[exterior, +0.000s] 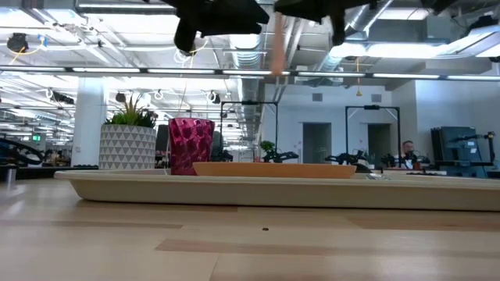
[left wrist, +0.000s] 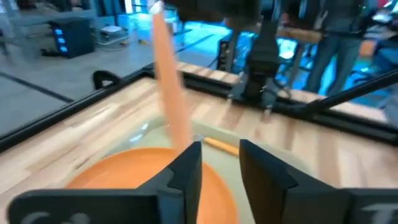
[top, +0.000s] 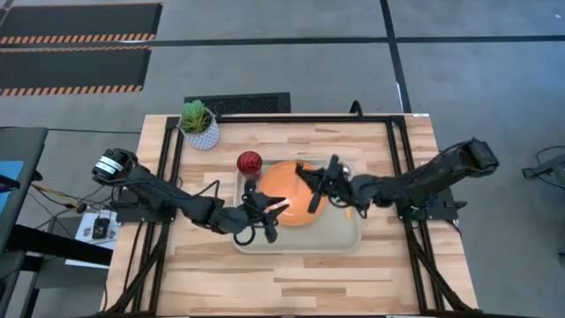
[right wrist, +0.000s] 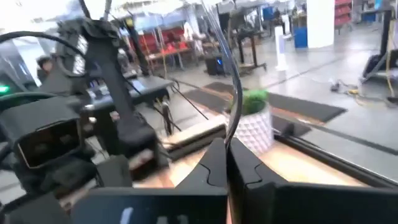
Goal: Pick and place plate/cup/fork/spoon on tray
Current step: Put the orange fork on the gray serving tray between the orange plate and the yellow spoon
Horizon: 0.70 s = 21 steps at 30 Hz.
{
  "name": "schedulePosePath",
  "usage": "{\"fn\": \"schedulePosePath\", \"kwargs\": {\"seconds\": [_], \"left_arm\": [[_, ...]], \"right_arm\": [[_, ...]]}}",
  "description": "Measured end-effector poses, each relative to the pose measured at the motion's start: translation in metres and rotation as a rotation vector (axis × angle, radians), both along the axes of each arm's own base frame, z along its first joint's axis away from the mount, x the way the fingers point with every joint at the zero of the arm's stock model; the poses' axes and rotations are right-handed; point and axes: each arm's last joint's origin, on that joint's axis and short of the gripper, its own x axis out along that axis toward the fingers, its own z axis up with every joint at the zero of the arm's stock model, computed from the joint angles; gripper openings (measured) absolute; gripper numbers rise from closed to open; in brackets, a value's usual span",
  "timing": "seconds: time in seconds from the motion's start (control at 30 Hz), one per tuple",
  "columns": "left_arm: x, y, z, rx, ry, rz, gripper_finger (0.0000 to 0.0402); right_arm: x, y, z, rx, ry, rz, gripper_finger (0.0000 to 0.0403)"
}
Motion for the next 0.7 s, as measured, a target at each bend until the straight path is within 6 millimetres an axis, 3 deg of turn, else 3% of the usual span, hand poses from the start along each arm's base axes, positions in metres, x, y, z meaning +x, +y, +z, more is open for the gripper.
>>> {"fn": "schedulePosePath", "kwargs": {"seconds": [0.13, 0.23, 0.47, 0.6, 0.7], "left_arm": [[-0.008, -0.010, -0.007, 0.026, 0.034, -0.007, 0.0117], [-0.013, -0.017, -0.013, 0.041, 0.057, -0.044, 0.0120], [-0.015, -0.024, -0.012, 0.053, 0.051, -0.095, 0.0088], [-0.015, -0.024, -0.010, 0.050, 0.041, -0.101, 0.0065], [-0.015, -0.024, -0.010, 0.054, 0.040, -0.102, 0.0051]], "right_arm": [[-0.037, -0.018, 0.014, 0.049, 0.104, -0.033, 0.0003], [-0.068, -0.031, 0.010, 0.130, 0.142, -0.057, 0.0002], [-0.115, -0.046, -0.066, 0.421, 0.196, -0.083, 0.0001], [-0.127, -0.052, -0.103, 0.556, 0.178, -0.135, 0.0001], [-0.129, -0.054, -0.116, 0.636, 0.125, -0.117, 0.0002]]}}
